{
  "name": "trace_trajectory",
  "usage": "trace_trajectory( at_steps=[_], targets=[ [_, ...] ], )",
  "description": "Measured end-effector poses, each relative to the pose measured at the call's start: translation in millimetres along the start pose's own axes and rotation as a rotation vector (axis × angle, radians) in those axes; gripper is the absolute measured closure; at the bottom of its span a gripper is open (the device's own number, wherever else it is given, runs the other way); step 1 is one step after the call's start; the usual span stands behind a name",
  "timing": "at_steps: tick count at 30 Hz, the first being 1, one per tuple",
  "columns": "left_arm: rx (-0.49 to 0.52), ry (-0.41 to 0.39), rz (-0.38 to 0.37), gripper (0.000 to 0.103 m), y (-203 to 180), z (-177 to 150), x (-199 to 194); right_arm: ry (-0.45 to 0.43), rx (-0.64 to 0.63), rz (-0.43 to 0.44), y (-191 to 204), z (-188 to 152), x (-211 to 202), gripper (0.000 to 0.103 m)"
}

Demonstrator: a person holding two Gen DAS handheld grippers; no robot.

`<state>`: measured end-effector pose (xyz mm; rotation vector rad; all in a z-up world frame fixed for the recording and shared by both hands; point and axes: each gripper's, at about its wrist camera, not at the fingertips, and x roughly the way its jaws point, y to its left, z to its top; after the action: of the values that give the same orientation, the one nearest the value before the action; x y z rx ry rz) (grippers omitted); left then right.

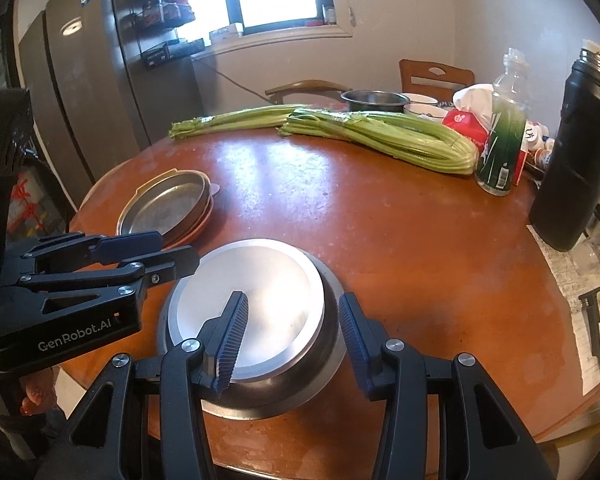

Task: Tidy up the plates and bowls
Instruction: 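Grasp the rim of the steel bowl holding the paper bowls with the left gripper, then lift the nested bowl stack with the left gripper and carry it to the steel tray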

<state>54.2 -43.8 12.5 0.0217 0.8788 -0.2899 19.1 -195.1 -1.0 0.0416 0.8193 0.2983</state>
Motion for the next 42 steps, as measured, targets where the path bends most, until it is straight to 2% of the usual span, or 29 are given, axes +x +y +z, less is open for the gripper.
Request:
trace_trajectory(
  at_steps=[7,13,16,23,30,42],
  targets=[
    [-0.018,0.035,-0.023,0.058,4.6,-2.6,14.6,0.021,0.056,0.015,-12.5,-3.1,8.6,0.049],
    [-0.031,0.081,-0.025,0.057,8.3,-7.1,33.2,0.075,0.096,0.049,-19.4,-9.7,23.7,0.049],
    [-0.035,0.111,-0.035,0.057,8.3,-9.8,43.7,0.103,0.111,0.056,-21.9,-13.7,31.4,0.045],
    [-0.037,0.157,-0.053,0.057,8.0,-16.2,61.7,0.125,0.150,0.094,-25.0,-17.1,38.4,0.043],
    [-0.025,0.153,-0.059,0.057,7.8,-16.8,63.8,0.153,0.156,0.136,-22.8,-18.4,47.4,0.042],
    [-0.035,0.153,-0.075,0.058,10.7,-16.9,62.6,0.143,0.158,0.127,-20.9,-15.7,49.4,0.042]
  ],
)
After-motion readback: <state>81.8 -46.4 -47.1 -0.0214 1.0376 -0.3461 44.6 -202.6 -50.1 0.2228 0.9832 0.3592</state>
